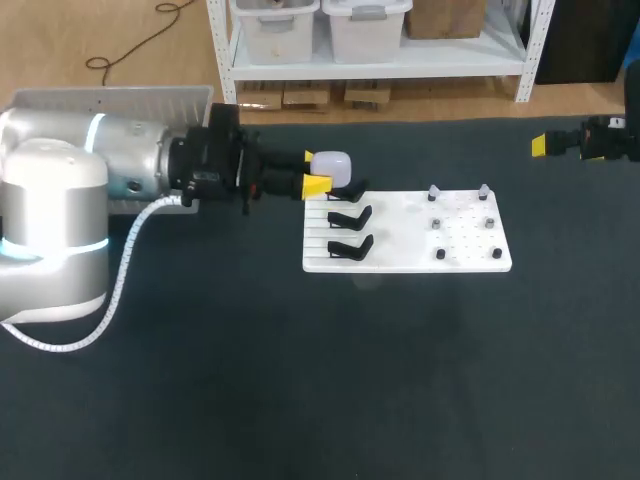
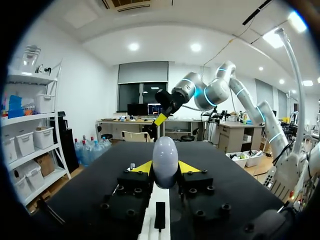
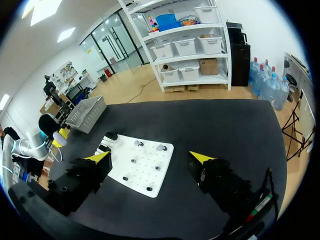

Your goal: Pick up each earbud case from the left stands, insert the matching earbuds, close the lid, and place the case in the box.

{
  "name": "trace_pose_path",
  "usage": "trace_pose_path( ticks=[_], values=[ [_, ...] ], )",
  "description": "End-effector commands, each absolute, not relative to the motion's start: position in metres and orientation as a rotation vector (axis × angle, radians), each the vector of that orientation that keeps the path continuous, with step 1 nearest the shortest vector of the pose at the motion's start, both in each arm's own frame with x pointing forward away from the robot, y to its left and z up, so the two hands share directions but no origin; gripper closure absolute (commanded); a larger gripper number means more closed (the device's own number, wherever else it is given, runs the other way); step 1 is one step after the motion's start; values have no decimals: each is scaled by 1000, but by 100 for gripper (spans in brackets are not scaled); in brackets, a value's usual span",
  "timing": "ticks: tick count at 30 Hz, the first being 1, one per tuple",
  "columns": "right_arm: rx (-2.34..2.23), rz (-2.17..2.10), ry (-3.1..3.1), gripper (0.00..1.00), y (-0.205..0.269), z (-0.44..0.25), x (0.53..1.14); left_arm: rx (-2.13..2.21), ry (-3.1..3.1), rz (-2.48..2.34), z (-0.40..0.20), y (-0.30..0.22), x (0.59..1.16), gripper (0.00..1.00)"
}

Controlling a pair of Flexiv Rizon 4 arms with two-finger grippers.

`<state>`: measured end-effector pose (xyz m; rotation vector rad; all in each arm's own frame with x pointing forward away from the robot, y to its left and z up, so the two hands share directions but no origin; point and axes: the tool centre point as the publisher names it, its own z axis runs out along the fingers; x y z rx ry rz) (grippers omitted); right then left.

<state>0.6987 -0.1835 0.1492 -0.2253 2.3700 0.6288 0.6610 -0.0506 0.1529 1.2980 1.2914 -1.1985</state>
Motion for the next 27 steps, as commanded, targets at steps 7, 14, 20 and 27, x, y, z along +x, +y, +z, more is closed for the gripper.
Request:
trace_pose_path(
  ticks=[7,14,20,27],
  values=[
    [-226,630,2370,0,-184,149,699,1301,1285,-1200,164,-42,652,100],
    [-226,630,2370,0,-184,149,699,1301,1285,-1200,164,-42,652,100],
    [-226,630,2370,0,-184,149,699,1301,1285,-1200,164,-42,652,100],
    [-235,637,2367,0,-181,151,699,1299,1283,-1193,164,-44,650,100]
  ],
)
